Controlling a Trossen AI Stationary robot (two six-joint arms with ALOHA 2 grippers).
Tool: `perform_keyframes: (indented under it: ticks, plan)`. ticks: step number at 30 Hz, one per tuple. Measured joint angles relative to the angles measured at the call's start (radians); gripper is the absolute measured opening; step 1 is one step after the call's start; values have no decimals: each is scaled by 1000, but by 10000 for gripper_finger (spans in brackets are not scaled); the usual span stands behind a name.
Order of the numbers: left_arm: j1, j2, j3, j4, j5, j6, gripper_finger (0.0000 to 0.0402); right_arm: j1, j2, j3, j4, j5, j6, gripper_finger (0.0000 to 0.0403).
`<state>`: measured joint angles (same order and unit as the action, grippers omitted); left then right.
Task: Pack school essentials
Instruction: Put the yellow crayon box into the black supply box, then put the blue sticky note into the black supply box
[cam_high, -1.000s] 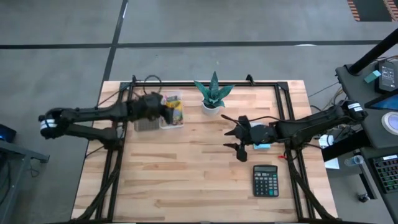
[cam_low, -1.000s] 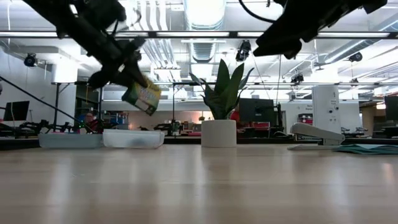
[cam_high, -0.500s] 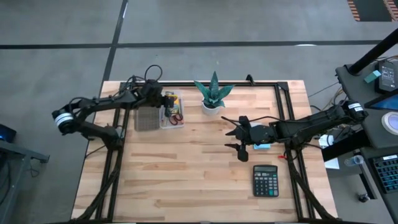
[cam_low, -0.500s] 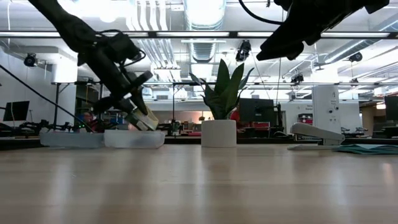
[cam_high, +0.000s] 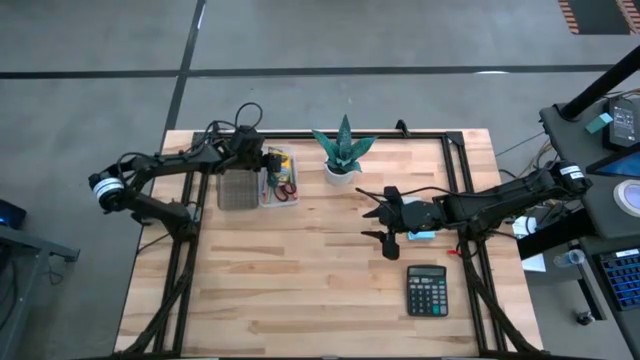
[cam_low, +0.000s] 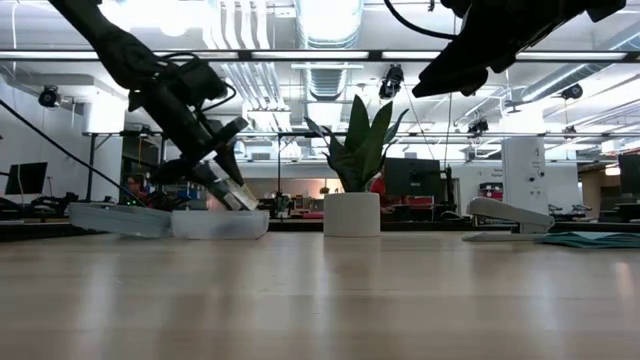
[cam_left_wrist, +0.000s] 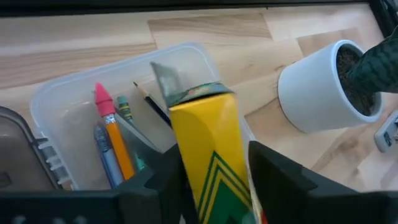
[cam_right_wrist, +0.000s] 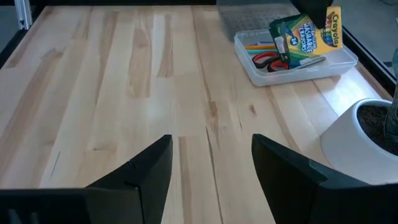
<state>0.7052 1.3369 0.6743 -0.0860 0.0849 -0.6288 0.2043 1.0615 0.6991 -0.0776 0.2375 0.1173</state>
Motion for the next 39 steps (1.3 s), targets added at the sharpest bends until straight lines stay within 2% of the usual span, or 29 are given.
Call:
perform_keyframes:
  ticks: [8,19,23,26,31,39]
  plan:
    - [4,-33,-1,-21,-1,42,201,0,0,0,0,0,0,208]
    - [6,-200,-2,-270,-6,117,204,0,0,0,0,0,-5,208]
    - [-15,-275,-5,-306,-4,139,203,0,0,0,0,0,-8,207]
    - [-72,-304,-11,-293,0,139,203,0,0,0,0,1,-14,208]
    - [-222,-285,-11,-230,-78,140,199,0,1,0,0,9,-25,207]
    - [-486,-239,9,-162,-330,140,151,-2,1,-24,-1,33,-40,199]
